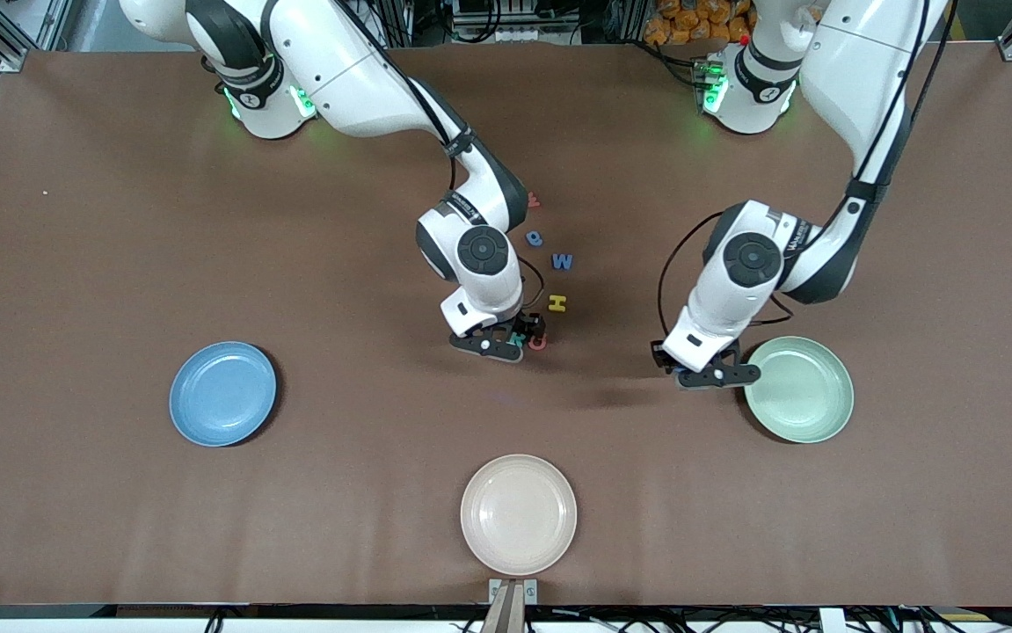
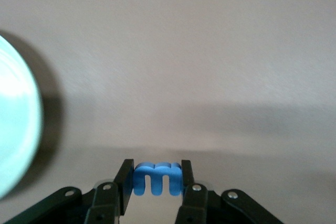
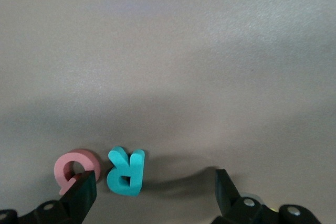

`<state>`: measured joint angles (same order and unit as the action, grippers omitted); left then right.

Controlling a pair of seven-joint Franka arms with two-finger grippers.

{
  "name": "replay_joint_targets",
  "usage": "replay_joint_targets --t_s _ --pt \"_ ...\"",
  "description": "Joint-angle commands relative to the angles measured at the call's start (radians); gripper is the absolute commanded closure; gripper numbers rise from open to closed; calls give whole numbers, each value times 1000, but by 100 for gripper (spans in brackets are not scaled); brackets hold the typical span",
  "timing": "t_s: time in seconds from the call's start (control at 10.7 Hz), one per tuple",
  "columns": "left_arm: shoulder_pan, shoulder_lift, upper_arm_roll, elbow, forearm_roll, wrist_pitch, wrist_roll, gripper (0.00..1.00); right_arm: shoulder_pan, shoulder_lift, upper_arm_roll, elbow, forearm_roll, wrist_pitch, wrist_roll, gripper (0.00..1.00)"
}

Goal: Sort uppercase to blue plate, lowercase to green plate
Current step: 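Carry the m to the green plate with the left gripper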

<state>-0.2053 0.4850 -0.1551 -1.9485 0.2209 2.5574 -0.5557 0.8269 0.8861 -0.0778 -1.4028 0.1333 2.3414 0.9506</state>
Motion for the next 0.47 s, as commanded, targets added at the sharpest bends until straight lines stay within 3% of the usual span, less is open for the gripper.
replay_joint_targets --t_s 0.0,0.37 --pt "17 -14 54 0 -84 0 190 100 20 43 -10 53 -18 -13 25 0" --pt "18 -5 230 5 -316 0 686 100 21 48 -11 50 -57 -13 23 0"
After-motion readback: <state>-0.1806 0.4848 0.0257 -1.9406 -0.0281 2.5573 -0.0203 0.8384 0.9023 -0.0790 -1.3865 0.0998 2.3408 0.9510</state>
